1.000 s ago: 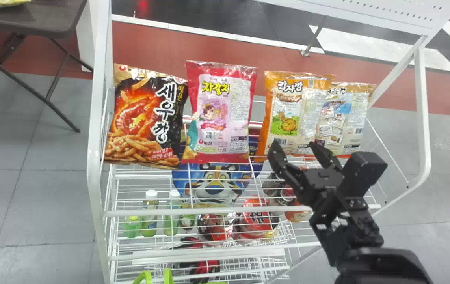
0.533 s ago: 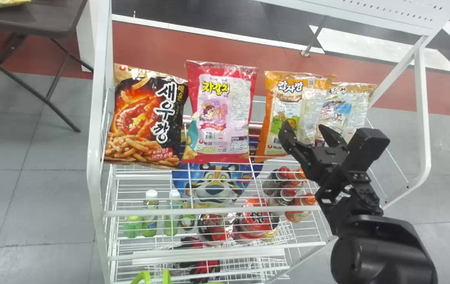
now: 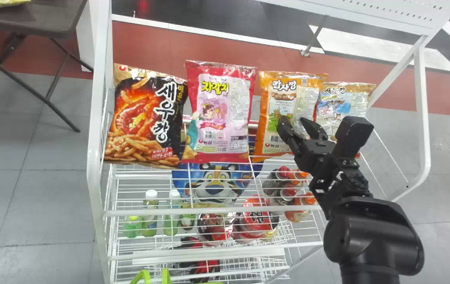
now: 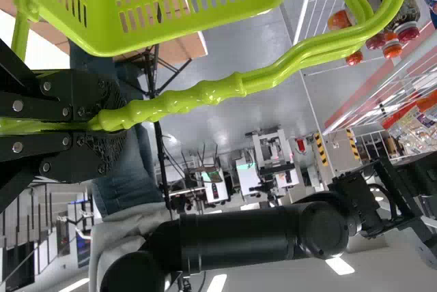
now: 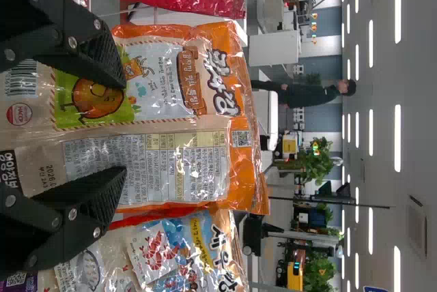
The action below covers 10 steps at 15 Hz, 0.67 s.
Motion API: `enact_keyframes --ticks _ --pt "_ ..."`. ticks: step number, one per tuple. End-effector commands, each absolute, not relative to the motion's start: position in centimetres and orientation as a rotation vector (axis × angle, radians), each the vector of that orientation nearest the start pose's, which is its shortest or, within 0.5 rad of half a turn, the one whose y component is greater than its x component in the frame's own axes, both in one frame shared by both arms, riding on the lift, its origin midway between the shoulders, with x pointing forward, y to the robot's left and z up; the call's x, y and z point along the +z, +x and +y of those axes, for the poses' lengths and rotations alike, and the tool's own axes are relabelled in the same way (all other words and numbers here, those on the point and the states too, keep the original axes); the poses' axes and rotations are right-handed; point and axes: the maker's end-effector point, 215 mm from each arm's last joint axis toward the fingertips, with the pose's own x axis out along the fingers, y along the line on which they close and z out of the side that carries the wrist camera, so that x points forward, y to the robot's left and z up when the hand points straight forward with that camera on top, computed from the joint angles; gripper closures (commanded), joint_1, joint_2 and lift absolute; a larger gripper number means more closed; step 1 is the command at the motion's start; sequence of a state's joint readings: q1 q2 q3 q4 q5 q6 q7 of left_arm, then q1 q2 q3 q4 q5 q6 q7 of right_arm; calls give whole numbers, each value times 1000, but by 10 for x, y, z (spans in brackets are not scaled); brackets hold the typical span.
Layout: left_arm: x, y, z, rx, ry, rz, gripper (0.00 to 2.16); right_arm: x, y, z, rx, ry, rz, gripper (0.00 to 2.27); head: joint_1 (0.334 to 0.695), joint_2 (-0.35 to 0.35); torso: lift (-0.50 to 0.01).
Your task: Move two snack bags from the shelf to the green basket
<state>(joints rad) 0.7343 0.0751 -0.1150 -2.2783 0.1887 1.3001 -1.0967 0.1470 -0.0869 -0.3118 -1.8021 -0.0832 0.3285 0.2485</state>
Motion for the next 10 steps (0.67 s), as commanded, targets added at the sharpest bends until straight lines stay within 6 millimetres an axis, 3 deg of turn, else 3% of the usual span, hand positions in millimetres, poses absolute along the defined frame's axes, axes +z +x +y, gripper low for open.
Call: enact_keyframes --ticks 1,5,10 --pt "-436 94 -18 -1165 -830 1171 2145 -373 532 -374 -42 8 197 2246 695 -350 -16" --pt "-436 94 -18 -1164 -829 1171 2145 -365 526 -381 -57 -4 167 2246 695 -350 -16" --pt "-436 94 -18 -1165 -827 1171 2145 -346 502 -367 -33 34 125 2246 695 -350 -16"
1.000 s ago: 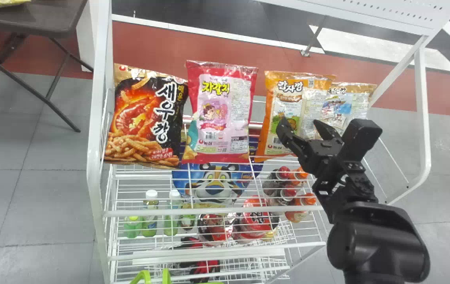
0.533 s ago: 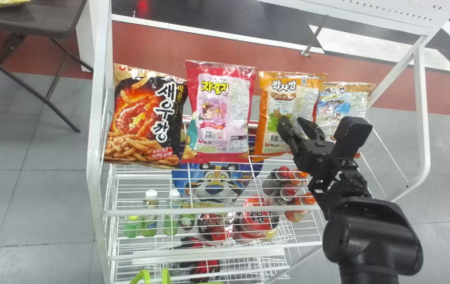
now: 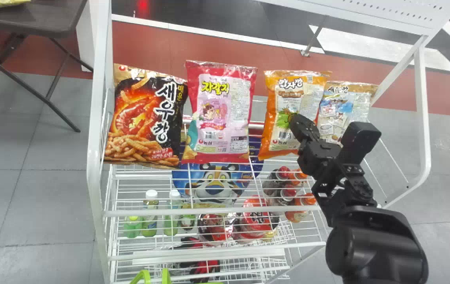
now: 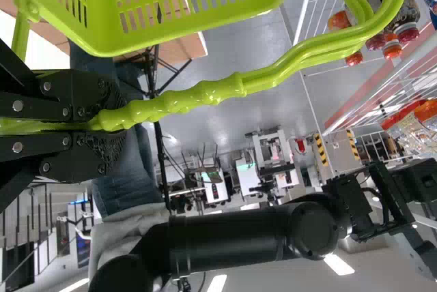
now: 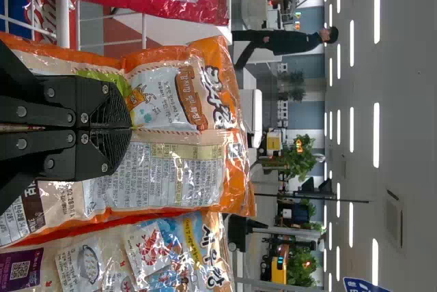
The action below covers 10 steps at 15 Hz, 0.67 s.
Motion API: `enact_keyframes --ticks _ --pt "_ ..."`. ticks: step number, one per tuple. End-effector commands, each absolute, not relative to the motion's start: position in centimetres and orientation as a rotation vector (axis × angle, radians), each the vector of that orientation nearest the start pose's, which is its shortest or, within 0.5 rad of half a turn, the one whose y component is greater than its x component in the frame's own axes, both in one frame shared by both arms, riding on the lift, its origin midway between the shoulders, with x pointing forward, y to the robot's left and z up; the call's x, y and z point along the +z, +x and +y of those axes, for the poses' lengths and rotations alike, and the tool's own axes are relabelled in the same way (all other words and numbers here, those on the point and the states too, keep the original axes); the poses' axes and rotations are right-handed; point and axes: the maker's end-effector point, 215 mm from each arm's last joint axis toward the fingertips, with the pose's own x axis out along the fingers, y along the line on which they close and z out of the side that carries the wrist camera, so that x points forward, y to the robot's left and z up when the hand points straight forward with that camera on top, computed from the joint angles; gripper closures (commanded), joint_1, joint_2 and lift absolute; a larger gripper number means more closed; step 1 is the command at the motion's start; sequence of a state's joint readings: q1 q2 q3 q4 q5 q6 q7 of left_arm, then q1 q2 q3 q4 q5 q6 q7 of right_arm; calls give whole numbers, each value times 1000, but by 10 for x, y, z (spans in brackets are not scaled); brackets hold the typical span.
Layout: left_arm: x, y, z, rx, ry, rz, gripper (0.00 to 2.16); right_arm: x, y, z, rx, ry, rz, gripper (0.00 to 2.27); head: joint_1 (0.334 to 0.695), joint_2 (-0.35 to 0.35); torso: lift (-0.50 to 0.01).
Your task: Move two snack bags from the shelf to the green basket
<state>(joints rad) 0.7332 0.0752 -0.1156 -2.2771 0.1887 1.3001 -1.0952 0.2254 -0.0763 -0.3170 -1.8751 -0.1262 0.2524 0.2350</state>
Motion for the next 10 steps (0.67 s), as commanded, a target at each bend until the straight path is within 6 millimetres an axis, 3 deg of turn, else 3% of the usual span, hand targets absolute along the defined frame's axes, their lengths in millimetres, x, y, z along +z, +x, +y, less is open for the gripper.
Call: enact_keyframes --ticks 1,6,8,10 --pt "-436 94 -18 -1165 -826 1169 2145 -338 495 -361 -18 50 112 2246 695 -350 -16" --pt "-434 92 -19 -1177 -825 1169 2145 -291 440 -342 21 75 69 2246 695 -350 -16" --pt "-433 92 -19 -1178 -829 1169 2145 -298 416 -336 36 97 147 2246 695 -350 -16" --pt "-433 92 -20 -1180 -832 1167 2145 -319 393 -331 52 135 264 2246 695 -350 -16"
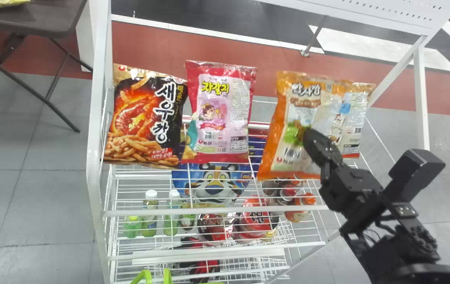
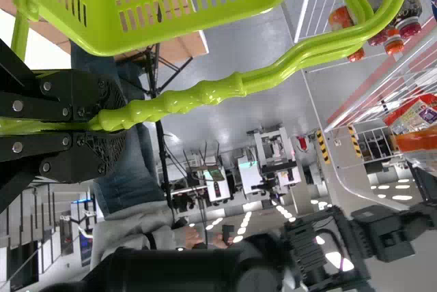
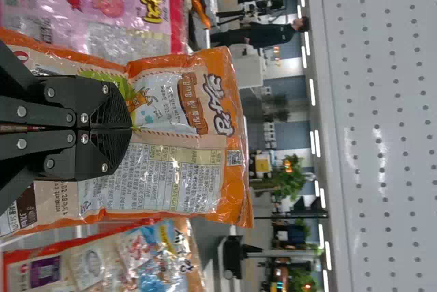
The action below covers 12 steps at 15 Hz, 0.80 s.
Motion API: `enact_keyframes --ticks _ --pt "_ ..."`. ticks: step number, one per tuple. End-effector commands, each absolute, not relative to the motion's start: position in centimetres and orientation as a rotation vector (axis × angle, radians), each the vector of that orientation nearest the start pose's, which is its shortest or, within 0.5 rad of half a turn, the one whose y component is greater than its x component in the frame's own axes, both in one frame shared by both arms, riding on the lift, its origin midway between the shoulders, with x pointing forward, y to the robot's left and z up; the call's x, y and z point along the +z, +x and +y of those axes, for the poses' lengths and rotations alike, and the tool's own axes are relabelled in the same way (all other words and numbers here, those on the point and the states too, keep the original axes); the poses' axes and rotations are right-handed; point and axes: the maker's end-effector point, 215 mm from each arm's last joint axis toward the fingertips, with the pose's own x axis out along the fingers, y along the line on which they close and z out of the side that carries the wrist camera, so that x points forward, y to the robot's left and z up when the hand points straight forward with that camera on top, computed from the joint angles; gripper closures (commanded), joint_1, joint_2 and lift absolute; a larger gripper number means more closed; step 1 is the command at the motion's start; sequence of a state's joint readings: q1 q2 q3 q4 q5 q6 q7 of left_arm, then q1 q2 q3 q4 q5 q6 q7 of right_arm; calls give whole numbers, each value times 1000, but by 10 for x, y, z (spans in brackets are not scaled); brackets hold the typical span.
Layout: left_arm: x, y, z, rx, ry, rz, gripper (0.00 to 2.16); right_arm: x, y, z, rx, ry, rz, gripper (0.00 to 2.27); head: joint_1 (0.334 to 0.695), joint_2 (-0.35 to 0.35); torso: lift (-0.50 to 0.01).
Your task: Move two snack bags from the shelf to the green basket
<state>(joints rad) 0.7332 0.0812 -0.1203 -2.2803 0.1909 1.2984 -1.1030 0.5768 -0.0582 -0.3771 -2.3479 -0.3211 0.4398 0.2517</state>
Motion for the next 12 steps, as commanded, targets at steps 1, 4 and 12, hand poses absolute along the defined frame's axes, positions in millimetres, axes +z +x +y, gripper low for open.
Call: enact_keyframes --ticks 1,4,12 --pt "-433 92 -21 -1180 -833 1166 2145 -332 379 -324 79 170 335 2246 695 -350 -16" --pt "-434 95 -22 -1181 -829 1153 2145 -375 326 -297 146 283 583 2246 695 -350 -16" --pt "-434 94 -23 -1182 -830 1145 2145 -438 200 -228 284 444 1093 2246 695 -350 -16"
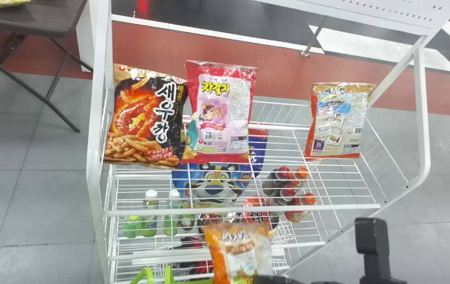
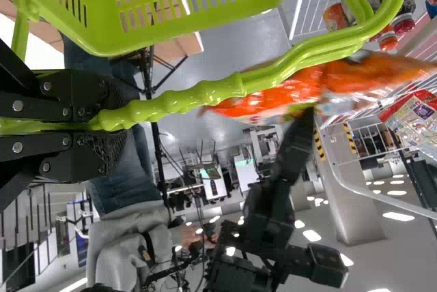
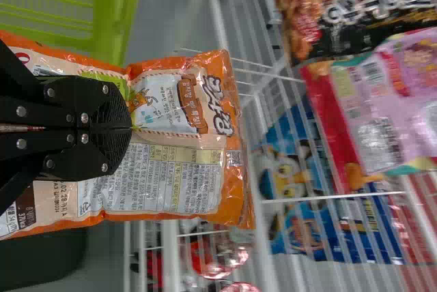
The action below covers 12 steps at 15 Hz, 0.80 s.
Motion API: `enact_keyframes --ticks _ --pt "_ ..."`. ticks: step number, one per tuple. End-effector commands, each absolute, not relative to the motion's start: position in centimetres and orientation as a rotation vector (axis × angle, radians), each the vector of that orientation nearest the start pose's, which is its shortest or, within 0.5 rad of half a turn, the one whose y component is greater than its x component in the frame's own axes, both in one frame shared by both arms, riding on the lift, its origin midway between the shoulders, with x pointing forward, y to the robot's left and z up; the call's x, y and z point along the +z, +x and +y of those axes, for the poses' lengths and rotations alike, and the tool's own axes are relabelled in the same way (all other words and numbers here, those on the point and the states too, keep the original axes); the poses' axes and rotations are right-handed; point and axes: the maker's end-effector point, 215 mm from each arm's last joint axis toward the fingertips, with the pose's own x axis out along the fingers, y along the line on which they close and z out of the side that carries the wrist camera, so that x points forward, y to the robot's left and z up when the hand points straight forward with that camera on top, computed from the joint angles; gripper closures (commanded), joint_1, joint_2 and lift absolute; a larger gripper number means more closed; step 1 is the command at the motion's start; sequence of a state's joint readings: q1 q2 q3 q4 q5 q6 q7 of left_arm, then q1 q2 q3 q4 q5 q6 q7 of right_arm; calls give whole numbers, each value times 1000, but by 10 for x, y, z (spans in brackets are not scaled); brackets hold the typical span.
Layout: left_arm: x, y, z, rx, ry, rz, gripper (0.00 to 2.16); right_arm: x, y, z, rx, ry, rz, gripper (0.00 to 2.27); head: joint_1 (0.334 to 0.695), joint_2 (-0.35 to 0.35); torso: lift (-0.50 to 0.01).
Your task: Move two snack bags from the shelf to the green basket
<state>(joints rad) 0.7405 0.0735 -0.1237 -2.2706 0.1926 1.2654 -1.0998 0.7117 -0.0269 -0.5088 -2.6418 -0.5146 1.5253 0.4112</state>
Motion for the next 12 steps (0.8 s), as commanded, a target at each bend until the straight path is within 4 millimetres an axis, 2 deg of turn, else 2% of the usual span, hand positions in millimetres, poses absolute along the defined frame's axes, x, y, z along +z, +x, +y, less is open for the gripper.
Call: enact_keyframes --ticks 1,3,6,9,11,12 --pt "-434 94 -23 -1181 -832 1145 2145 -444 196 -225 283 445 1110 2246 695 -350 -16" --pt "-434 94 -25 -1181 -829 1145 2145 -462 180 -207 322 475 1172 2246 695 -350 -16" --pt "-435 93 -26 -1180 -829 1147 2145 -482 158 -164 411 503 1254 2246 695 -350 -16" --pt "-434 93 -26 -1180 -829 1147 2145 -485 143 -122 510 503 1296 2246 695 -350 -16" --pt "-434 93 -25 -1180 -829 1146 2145 -490 134 -108 538 488 1322 2246 695 -350 -16" --pt "-435 93 -25 -1179 -830 1148 2145 -500 127 -106 540 463 1355 2246 695 -350 -16"
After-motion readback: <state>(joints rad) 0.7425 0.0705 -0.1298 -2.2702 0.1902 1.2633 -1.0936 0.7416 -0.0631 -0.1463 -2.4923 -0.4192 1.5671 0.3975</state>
